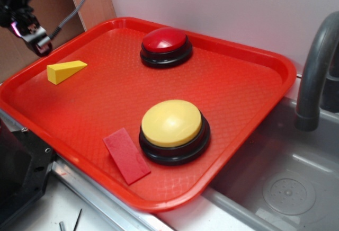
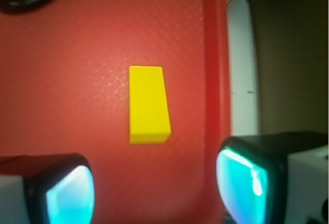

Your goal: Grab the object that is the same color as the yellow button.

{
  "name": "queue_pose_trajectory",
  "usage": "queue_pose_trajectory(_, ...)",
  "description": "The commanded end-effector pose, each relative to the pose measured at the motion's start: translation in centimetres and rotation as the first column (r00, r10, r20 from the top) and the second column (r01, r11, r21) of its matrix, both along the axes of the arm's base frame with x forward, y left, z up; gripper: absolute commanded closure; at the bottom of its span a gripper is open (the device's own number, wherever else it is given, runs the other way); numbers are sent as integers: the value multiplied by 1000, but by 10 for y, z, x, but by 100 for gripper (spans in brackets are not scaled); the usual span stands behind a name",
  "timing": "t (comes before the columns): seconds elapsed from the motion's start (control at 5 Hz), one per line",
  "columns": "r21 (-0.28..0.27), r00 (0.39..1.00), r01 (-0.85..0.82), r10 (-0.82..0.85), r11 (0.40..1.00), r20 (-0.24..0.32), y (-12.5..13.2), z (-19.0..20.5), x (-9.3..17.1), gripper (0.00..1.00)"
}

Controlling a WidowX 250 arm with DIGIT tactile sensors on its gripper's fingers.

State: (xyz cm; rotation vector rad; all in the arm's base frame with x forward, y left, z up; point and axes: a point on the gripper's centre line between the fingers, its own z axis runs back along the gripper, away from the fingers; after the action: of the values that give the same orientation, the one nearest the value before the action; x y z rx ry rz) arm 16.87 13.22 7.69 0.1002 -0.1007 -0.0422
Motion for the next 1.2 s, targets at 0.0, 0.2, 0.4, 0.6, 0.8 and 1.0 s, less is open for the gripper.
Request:
queue_pose_trajectory(0.0, -23, 999, -31, 31, 999, 22, 7, -28, 13, 0)
queue_pose_trajectory(0.2, -14, 1000, -7, 7, 1000, -1, -2, -32, 15, 0)
queue_pose_trajectory(0.4, -37, 1000, -11, 11, 999, -10, -2, -42, 19, 0)
queue_pose_trajectory(0.6, -16, 998, -13, 12, 1000, -54, -2, -49, 19, 0)
queue_pose_trajectory(0.8, -37, 999, -13, 11, 999, -43, 1, -54, 18, 0)
queue_pose_trajectory(1.0, -39, 998, -42, 40, 998, -50, -3, -59, 23, 0)
